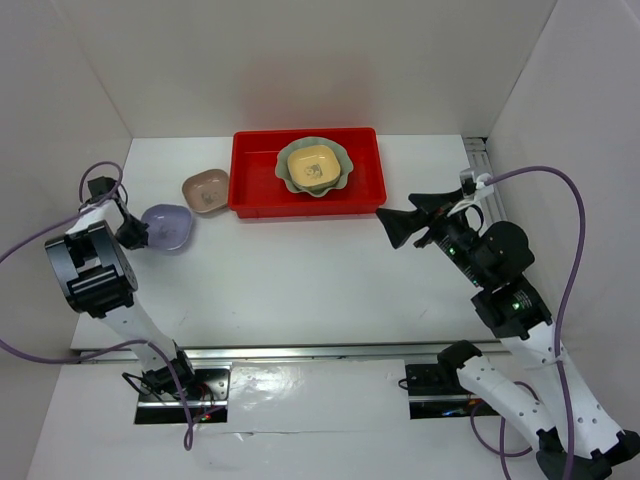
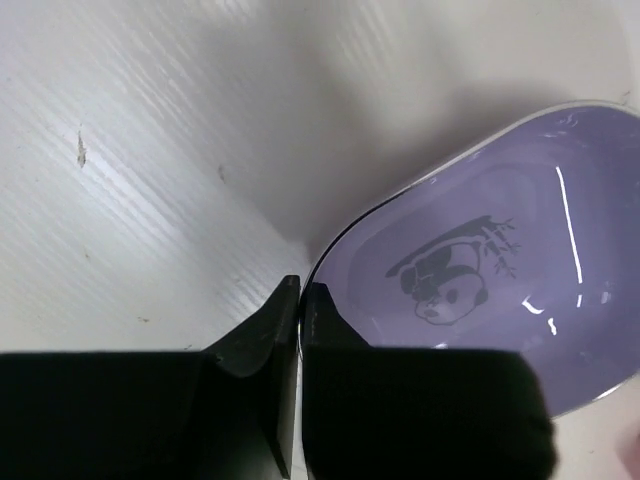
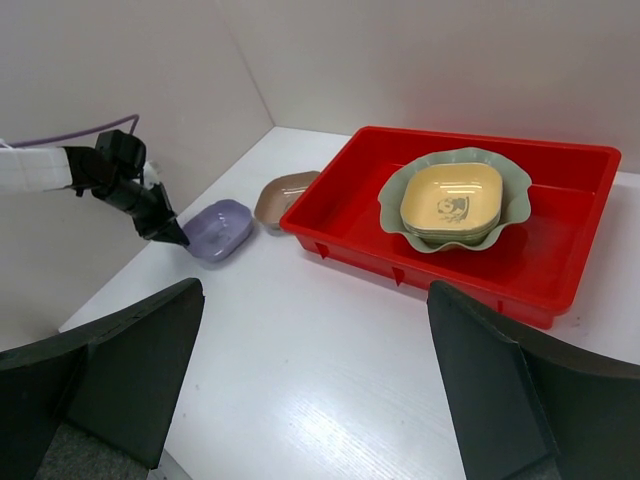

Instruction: Place the plates into the plastic bin on the countertop

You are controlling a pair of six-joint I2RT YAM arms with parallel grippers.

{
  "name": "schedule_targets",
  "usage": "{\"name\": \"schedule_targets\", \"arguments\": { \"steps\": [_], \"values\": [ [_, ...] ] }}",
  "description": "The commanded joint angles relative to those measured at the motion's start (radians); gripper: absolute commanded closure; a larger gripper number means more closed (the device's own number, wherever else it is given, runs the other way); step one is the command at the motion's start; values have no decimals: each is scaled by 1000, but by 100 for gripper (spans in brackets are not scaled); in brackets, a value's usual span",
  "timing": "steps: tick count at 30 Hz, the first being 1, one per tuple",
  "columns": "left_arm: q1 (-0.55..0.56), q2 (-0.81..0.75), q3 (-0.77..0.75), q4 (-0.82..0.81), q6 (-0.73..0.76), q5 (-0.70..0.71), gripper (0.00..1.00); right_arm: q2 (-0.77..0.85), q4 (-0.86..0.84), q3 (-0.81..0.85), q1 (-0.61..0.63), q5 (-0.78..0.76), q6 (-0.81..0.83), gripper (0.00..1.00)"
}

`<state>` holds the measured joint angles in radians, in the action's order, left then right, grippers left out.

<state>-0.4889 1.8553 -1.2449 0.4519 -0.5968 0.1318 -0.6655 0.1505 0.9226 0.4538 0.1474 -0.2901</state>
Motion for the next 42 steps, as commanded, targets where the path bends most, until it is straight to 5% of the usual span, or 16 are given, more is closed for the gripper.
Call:
{"name": "schedule_targets", "arguments": {
  "steps": [1,2,14,22,32,42],
  "values": [
    [3,-5,-30,65,-3,28,91,-3,-40,-4,-3,12,17,0],
    [3,-5,-51,129,-3,28,100,-3,-40,-4,-3,3,17,0],
    [12,-304,-103,206,-60,23,100,-3,-40,-4,6,3,8,0],
    [166,-499,-94,37,-84,-155,100,36,-40,-14,6,-46,-11,0],
    [561,-274,-295,-51,-317,-54,100,141,-22,-27,6,-342,-148,0],
    [851,139,-732,143,-621,345,100,167,87,30,6,-519,-201,0]
  ]
}}
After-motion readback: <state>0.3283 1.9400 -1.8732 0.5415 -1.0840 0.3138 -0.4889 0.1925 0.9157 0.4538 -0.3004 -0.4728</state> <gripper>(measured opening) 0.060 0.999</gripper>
